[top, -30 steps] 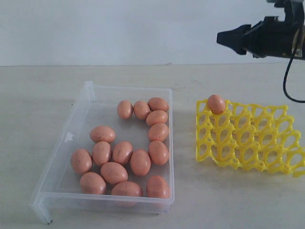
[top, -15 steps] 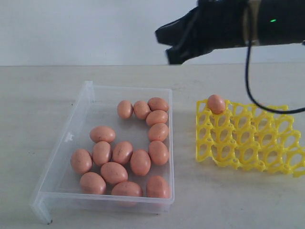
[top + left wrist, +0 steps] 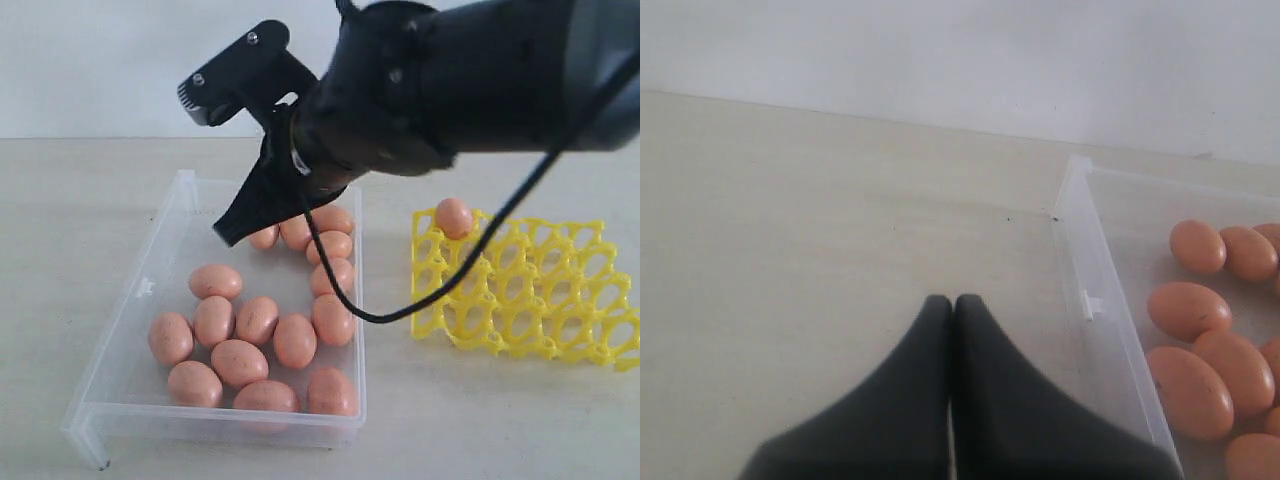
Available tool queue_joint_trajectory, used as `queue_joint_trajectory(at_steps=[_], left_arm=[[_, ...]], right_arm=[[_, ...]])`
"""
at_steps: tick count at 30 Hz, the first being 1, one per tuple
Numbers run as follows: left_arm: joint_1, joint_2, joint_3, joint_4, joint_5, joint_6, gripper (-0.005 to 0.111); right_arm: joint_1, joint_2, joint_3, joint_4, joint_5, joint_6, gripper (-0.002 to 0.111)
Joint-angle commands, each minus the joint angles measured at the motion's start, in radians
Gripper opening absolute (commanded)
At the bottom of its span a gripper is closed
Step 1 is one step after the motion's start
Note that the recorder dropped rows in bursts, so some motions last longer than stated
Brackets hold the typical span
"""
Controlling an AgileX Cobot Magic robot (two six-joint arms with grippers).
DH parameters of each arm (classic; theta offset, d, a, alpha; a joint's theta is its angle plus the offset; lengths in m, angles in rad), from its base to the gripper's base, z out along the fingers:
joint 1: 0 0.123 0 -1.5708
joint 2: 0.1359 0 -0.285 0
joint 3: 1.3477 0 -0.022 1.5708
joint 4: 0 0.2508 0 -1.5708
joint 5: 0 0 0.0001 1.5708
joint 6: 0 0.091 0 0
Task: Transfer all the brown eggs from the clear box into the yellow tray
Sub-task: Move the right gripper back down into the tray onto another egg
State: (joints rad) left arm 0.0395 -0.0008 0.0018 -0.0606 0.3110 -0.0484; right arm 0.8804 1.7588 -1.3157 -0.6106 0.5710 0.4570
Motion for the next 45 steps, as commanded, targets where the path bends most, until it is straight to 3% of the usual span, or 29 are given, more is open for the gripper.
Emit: queue_joint_trajectory(at_steps=[1, 4, 9, 16, 18, 23, 45], left_arm=[[-0.003, 0.001, -0.002, -0.002, -0.007, 0.0, -0.004], [-0.003, 0.001, -0.002, -0.002, -0.007, 0.0, -0.004], [-0.003, 0.001, -0.002, -0.002, -0.007, 0.0, -0.004], [-0.003, 0.001, -0.002, -0.002, -0.007, 0.0, -0.004], [-0.003, 0.001, -0.002, -0.002, -0.007, 0.0, -0.004], [-0.003, 0.001, -0.002, -0.002, -0.007, 0.0, -0.004], [-0.003, 0.001, -0.002, -0.002, -0.007, 0.0, -0.004]], right_arm=[[0.002, 0.096, -0.215, 0.545, 0.321, -0.457, 0.0], [0.002, 0.157, -0.323, 0.651, 0.426, -0.486, 0.0], [0.002, 0.238, -0.4, 0.666, 0.485, -0.486, 0.004], [0.0, 0.312, -0.402, 0.652, 0.513, -0.375, 0.052], [-0.002, 0.325, -0.402, 0.638, 0.505, -0.301, 0.059], [-0.018, 0.355, -0.402, 0.602, 0.476, -0.113, 0.058], [-0.083, 0.472, -0.402, 0.723, 0.355, 0.006, 0.058]])
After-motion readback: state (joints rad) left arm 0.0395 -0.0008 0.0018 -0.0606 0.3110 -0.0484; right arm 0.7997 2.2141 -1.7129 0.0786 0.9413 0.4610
